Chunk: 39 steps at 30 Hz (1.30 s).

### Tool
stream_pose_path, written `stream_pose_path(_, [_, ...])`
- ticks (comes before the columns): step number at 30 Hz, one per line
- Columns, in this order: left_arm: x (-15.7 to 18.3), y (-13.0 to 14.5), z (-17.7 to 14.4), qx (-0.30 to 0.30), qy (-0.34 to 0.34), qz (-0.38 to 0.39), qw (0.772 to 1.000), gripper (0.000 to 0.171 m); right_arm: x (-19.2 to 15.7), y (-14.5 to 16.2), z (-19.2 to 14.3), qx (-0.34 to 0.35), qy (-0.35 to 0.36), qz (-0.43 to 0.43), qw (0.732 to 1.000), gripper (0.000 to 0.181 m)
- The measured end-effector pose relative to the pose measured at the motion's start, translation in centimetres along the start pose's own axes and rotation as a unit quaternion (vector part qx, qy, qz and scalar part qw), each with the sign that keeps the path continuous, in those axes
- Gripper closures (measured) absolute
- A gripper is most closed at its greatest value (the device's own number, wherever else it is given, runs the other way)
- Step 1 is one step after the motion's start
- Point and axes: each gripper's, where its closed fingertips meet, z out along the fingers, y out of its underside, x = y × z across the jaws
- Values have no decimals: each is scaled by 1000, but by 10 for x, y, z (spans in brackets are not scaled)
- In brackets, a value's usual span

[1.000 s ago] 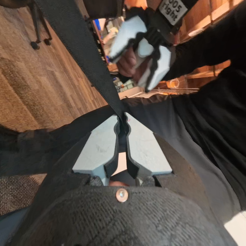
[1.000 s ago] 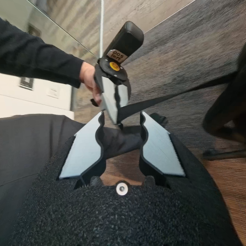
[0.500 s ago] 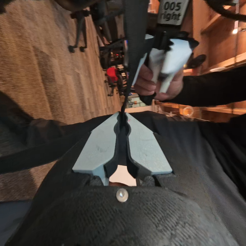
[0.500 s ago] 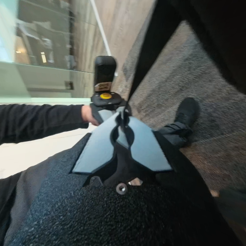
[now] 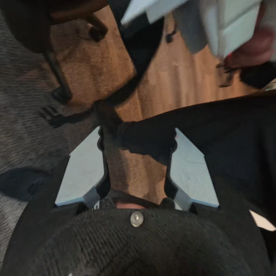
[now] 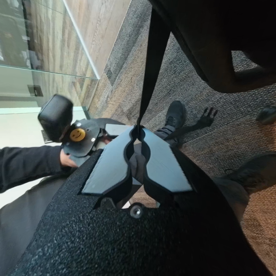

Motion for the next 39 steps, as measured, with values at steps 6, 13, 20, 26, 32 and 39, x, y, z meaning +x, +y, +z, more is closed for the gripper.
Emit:
stream_pose_path(6, [-3,-17,-2,56,-212,62,974,85,-11,1,-9,-16,-54,17,998,181])
stream_pose_path(13, [18,-79,31,206,-177,-51,961,152,-15,-4,-30,-36,-103,51,993,181])
stream_pose_path(20, [-5,-48,19,206,-233,-95,946,109,-16,-9,-45,-2,-142,155,978,181])
stream_pose_path(26, [7,-79,7,245,-204,-42,947,91,-26,-8,-47,17,-159,177,971,181])
stream_pose_path(32, [46,-109,17,272,-69,-39,959,171,-32,-14,-49,33,-129,132,982,181])
stream_pose_path(39, [99,-101,22,265,10,-41,963,171,6,-2,-58,19,-80,62,995,180])
